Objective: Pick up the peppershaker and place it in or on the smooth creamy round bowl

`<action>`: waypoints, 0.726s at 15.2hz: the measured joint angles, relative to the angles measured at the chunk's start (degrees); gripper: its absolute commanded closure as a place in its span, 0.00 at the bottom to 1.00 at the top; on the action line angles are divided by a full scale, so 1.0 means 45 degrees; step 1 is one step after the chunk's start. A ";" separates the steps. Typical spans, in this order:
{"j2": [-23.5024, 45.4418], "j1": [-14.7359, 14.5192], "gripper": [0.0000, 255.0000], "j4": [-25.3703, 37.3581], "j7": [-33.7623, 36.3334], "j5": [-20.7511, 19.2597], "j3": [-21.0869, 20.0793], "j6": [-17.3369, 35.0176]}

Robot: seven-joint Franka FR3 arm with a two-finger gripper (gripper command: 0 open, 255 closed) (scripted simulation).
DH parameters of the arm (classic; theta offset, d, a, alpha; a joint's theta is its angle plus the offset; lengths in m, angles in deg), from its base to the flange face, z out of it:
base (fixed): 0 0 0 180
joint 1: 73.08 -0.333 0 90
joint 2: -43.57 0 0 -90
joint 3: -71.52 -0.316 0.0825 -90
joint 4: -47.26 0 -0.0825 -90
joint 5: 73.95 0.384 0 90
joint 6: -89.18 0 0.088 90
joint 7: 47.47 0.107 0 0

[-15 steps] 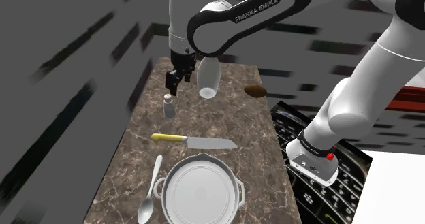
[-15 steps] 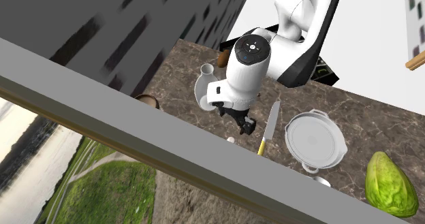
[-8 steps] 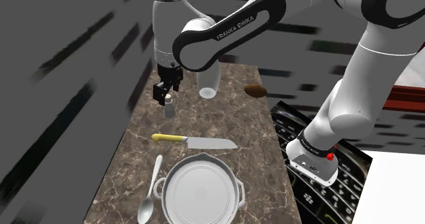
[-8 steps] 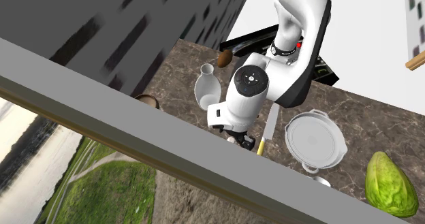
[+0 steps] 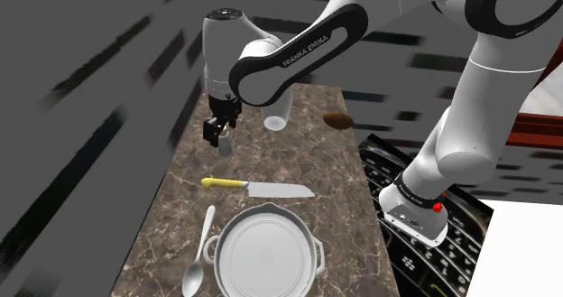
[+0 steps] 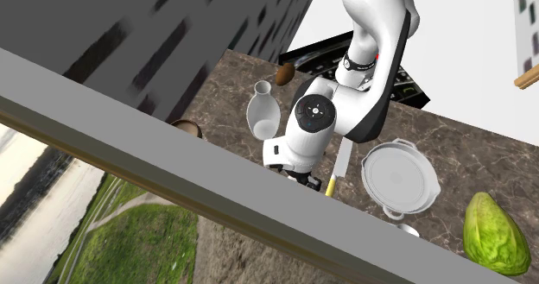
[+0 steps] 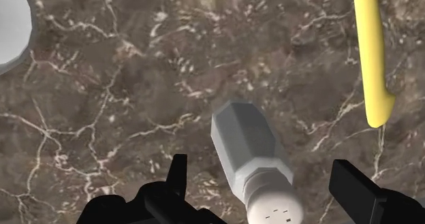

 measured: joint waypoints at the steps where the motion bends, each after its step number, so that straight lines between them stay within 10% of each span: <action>1: 0.0003 0.0000 0.00 -0.0002 0.0000 -0.0002 0.0001 0.0006; 3: 0.0006 0.0000 0.00 -0.0002 0.0001 -0.0004 0.0002 0.0010; 4: 0.0006 0.0000 1.00 -0.0002 0.0001 -0.0004 0.0002 0.0010; 11: 0.0005 0.0002 1.00 0.0003 -0.0001 -0.0005 0.0004 0.0009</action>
